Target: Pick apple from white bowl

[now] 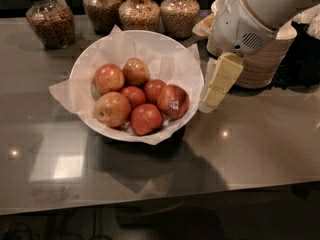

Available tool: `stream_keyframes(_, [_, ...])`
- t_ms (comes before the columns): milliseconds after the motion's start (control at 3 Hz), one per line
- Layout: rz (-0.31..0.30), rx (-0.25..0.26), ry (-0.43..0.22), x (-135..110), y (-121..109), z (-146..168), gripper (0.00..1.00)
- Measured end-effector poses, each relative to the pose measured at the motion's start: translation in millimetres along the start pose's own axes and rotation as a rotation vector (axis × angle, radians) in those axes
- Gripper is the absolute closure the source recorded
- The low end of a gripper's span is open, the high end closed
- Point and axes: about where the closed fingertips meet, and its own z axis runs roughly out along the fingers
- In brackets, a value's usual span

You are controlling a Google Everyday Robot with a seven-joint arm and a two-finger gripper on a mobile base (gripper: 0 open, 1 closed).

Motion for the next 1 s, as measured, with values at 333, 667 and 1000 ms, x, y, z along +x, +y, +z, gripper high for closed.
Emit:
stream_keyframes(333, [0.014,-0.014,-0.018,1,6,9,0.19])
stream_keyframes(667, [0.027,-0.042,-0.045,1,8,24,0.42])
stream_keyframes(1000, [0.041,-0.074,-0.061,5,9,39,0.65])
